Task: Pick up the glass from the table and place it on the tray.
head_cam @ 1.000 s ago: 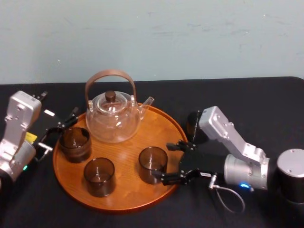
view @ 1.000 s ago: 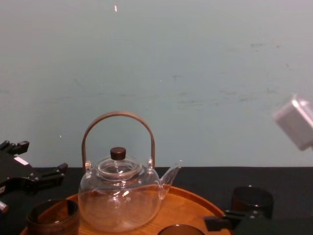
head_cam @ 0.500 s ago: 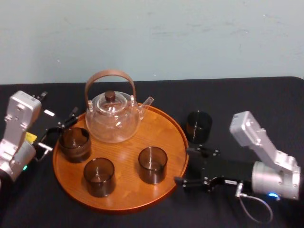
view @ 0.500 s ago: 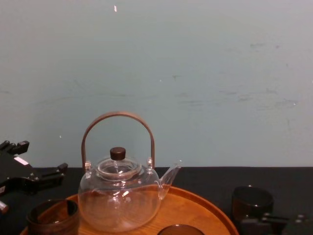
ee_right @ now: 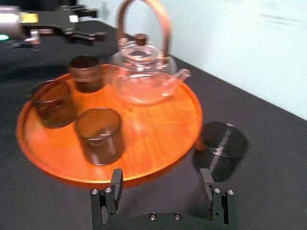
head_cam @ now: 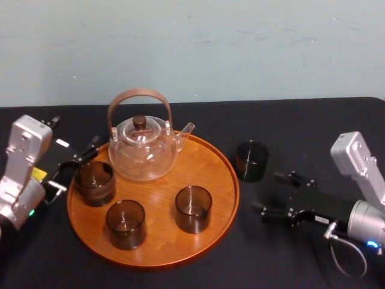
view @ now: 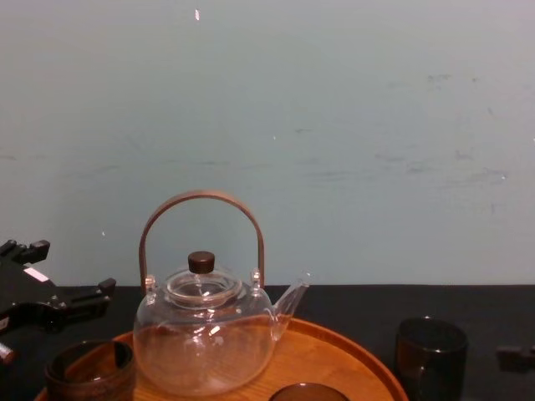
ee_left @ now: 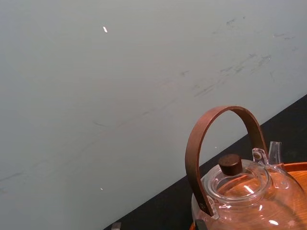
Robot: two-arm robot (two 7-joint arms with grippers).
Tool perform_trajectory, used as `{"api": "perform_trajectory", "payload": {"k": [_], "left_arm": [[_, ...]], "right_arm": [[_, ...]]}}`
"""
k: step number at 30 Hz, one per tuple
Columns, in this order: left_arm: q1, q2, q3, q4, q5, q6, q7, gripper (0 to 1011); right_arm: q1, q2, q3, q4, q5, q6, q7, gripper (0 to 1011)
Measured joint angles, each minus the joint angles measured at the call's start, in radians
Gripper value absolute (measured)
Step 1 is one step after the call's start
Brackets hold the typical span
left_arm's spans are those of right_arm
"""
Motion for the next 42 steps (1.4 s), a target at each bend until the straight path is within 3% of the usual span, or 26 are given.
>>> {"api": "perform_trajectory", "payload": {"k": [10, 20, 32, 42], "left_arm": [[0.0, 0.0, 0.0, 0.0, 0.0, 0.0, 0.0, 1001], [0.0, 0.0, 0.0, 0.0, 0.0, 0.0, 0.0, 1001], [0.0, 0.0, 0.0, 0.0, 0.0, 0.0, 0.0, 1001], [0.0, 0.0, 0.0, 0.0, 0.0, 0.0, 0.0, 1001]], "right_arm": [[0.007, -0.052, 0.042, 0.02, 0.002, 0.075, -0.075, 1002], [0.044, -0.098, 0.057, 0.064, 0.013, 0.138, -0.1, 1002], [0.11, -0.139, 0.038, 0.132, 0.014, 0.171, -0.096, 1003], [0.177, -0.171, 0.005, 0.199, -0.018, 0.179, -0.088, 1002]]}}
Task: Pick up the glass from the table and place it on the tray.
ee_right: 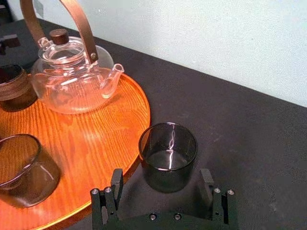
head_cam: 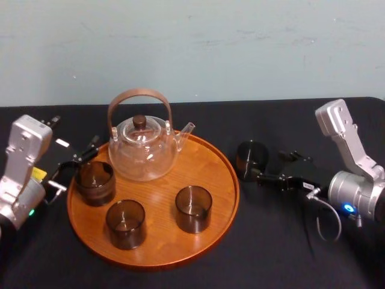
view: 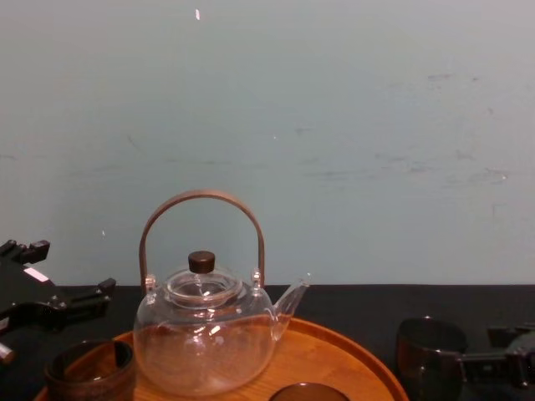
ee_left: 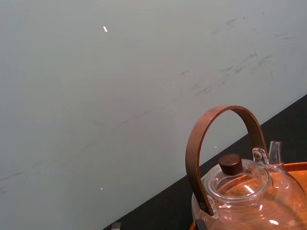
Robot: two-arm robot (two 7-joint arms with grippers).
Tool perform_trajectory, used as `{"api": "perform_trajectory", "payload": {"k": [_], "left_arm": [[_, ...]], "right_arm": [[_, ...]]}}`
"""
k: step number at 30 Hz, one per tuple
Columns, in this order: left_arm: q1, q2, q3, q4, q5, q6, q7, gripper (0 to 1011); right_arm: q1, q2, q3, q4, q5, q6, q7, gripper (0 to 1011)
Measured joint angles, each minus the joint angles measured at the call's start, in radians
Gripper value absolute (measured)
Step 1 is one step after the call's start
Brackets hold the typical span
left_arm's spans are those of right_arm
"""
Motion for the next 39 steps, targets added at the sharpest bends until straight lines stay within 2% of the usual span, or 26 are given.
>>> {"api": "perform_trajectory", "payload": {"k": [12, 39], "left_arm": [[0.0, 0.0, 0.0, 0.0, 0.0, 0.0, 0.0, 1001], [0.0, 0.0, 0.0, 0.0, 0.0, 0.0, 0.0, 1001]], "right_arm": [[0.067, -0.043, -0.025, 0.085, -0.036, 0.002, 0.007, 1002], [0.147, -0.11, -0.045, 0.203, -0.106, 0.007, 0.015, 1003]]}}
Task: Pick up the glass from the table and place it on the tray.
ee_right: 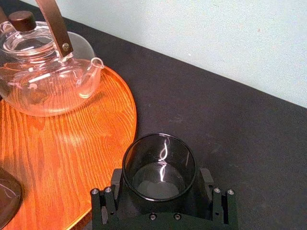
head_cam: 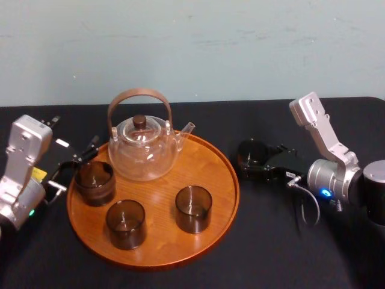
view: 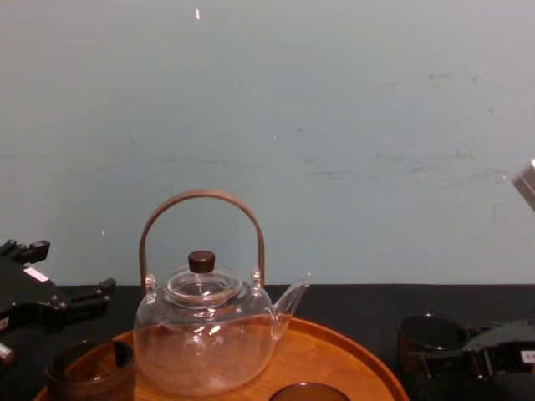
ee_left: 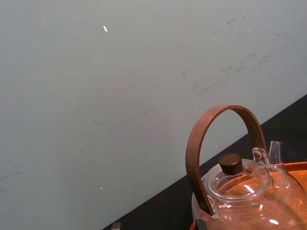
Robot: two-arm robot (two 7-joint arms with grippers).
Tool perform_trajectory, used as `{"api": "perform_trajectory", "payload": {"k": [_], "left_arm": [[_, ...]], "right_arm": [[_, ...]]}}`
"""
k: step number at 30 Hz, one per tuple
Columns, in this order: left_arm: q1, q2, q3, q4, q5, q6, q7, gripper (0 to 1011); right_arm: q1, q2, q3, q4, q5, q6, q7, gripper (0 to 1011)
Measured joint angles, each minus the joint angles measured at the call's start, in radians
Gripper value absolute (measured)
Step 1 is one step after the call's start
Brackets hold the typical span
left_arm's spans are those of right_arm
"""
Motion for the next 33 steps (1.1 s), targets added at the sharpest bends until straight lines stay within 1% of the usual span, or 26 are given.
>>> {"api": "perform_trajectory", "payload": {"k": [18, 23, 32, 33], "left_arm": [[0.0, 0.0, 0.0, 0.0, 0.0, 0.0, 0.0, 1001], [0.0, 0.0, 0.0, 0.0, 0.0, 0.0, 0.0, 1001], [0.0, 0.0, 0.0, 0.0, 0.0, 0.0, 0.0, 1001], [0.0, 0.0, 0.0, 0.0, 0.0, 0.0, 0.0, 1001]], "right_arm": [[0.017, -0.023, -0.005, 0.016, -0.027, -0.003, 0.018, 1003], [0.019, -0.027, -0.008, 0.017, -0.037, 0.001, 0.012, 1002], [0.019, -0.026, -0.007, 0.017, -0.036, 0.001, 0.012, 1003], [0.019, -0.025, -0.007, 0.017, -0.035, 0.001, 0.012, 977]]}}
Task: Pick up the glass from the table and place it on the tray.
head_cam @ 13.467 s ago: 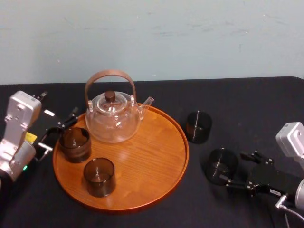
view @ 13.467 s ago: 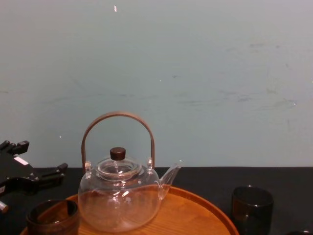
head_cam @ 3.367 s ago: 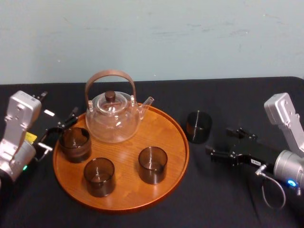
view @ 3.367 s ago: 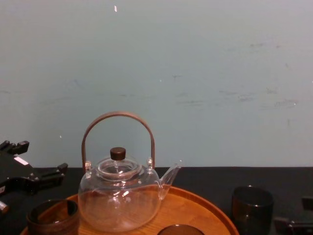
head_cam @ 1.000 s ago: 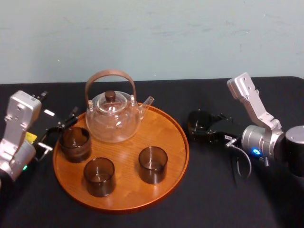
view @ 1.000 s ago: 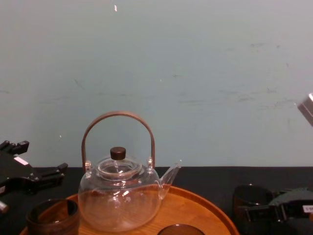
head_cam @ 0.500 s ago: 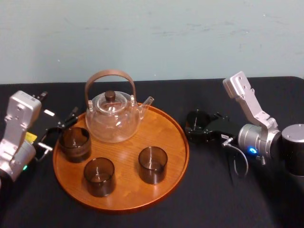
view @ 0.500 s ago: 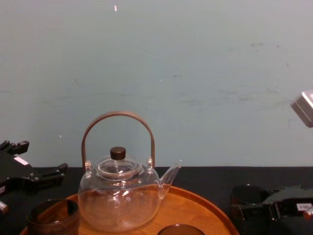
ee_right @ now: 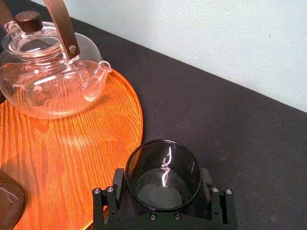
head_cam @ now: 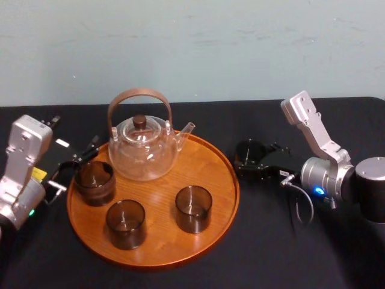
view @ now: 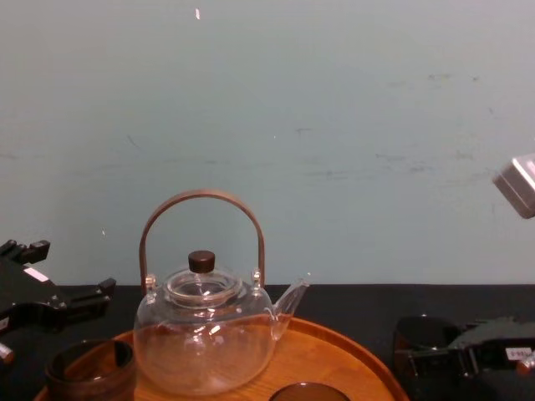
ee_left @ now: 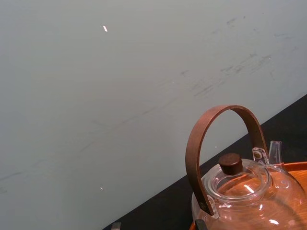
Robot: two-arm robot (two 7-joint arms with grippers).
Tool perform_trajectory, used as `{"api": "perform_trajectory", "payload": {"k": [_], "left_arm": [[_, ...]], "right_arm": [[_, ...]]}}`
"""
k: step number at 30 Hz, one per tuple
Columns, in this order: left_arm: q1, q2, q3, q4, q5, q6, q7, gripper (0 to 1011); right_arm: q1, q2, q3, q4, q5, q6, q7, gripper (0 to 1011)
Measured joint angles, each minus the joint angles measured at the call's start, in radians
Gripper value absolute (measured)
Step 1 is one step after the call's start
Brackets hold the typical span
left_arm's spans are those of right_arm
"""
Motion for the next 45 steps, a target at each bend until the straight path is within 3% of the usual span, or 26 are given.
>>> {"api": "perform_trajectory", "payload": {"k": [5, 21, 36, 45], "left_arm": [[0.0, 0.0, 0.0, 0.0, 0.0, 0.0, 0.0, 1001], [0.0, 0.0, 0.0, 0.0, 0.0, 0.0, 0.0, 1001], [0.0, 0.0, 0.0, 0.0, 0.0, 0.0, 0.0, 1001], [0.0, 0.0, 0.0, 0.0, 0.0, 0.0, 0.0, 1001]], "right_arm": [[0.0, 0.0, 0.0, 0.0, 0.001, 0.0, 0.0, 902], [-0.001, 0.001, 0.001, -0.001, 0.004, -0.001, 0.001, 900], [-0.027, 0.051, 0.034, -0.117, 0.041, -0.031, 0.043, 900], [0.011, 0.045, 0.002, -0.117, 0.04, -0.056, 0.068, 900]]}}
